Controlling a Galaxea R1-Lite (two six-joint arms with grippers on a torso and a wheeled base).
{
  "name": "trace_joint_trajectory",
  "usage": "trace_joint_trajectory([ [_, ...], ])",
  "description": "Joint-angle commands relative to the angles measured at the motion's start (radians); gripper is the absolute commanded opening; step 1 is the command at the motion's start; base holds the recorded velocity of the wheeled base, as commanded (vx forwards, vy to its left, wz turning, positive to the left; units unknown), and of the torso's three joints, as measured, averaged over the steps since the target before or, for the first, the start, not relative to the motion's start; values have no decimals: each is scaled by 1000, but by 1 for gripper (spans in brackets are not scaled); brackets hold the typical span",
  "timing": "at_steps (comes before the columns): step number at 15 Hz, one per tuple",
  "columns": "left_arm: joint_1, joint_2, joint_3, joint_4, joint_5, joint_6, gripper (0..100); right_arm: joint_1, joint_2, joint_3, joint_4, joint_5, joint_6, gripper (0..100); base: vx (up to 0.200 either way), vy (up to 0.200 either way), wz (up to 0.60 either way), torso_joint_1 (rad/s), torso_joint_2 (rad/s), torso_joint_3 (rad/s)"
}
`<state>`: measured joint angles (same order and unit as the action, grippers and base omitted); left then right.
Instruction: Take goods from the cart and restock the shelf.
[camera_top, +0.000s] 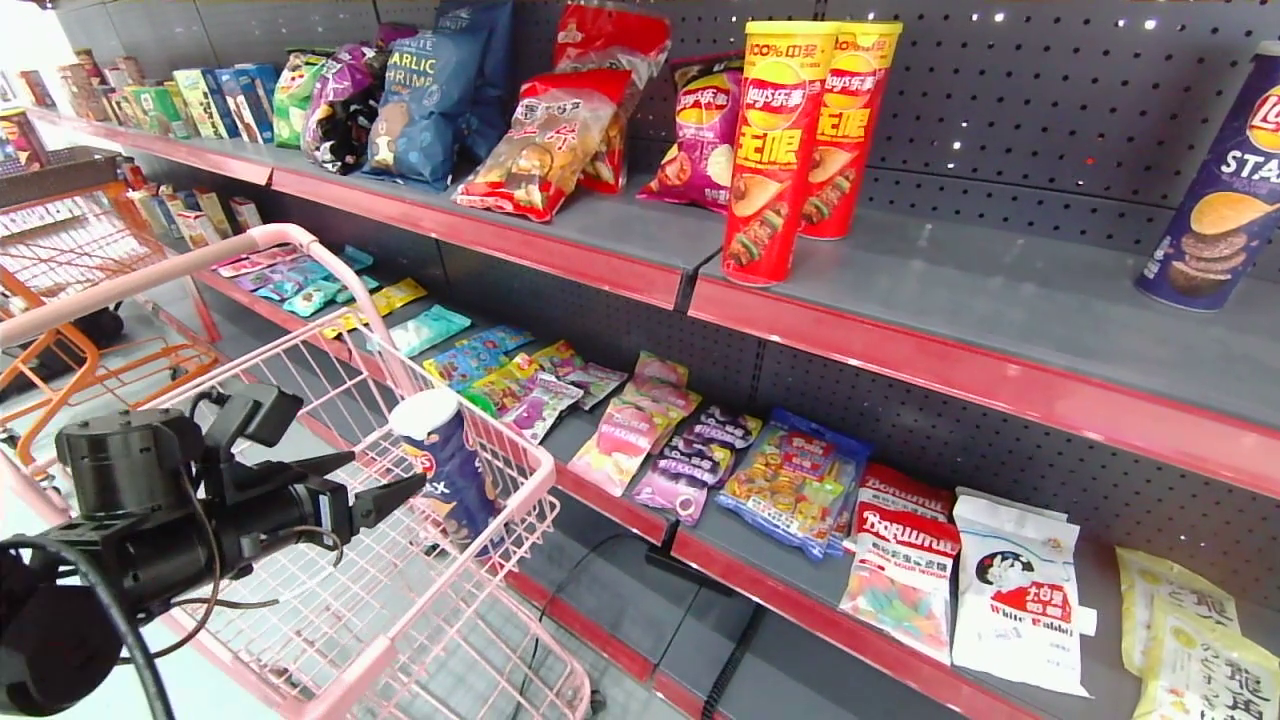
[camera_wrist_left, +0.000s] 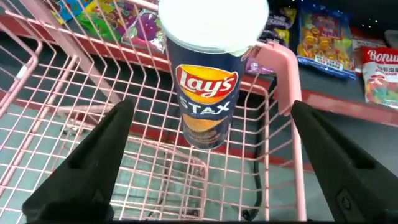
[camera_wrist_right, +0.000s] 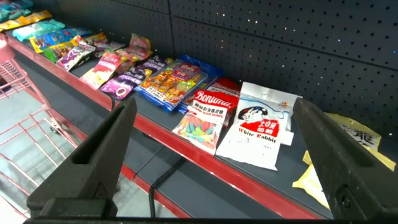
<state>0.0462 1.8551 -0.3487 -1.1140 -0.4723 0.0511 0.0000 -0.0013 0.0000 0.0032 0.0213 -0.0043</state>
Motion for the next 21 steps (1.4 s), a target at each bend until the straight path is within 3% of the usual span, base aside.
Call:
trace_joint_trajectory([
  [1, -6, 78, -15, -43, -2, 0, 100, 0, 1, 0, 0, 0, -2, 100, 0, 0, 0, 0, 0, 0],
  [4, -12, 125, -69, -66, -2, 0, 100, 2, 1, 0, 0, 0, -2, 100, 0, 0, 0, 0, 0, 0],
  [10, -104, 180, -156, -59, -2, 0, 100, 2, 1, 0, 0, 0, -2, 100, 0, 0, 0, 0, 0, 0],
  [21, -103, 236, -237, -32, -2, 1, 100, 0, 1, 0, 0, 0, -2, 100, 0, 0, 0, 0, 0, 0],
])
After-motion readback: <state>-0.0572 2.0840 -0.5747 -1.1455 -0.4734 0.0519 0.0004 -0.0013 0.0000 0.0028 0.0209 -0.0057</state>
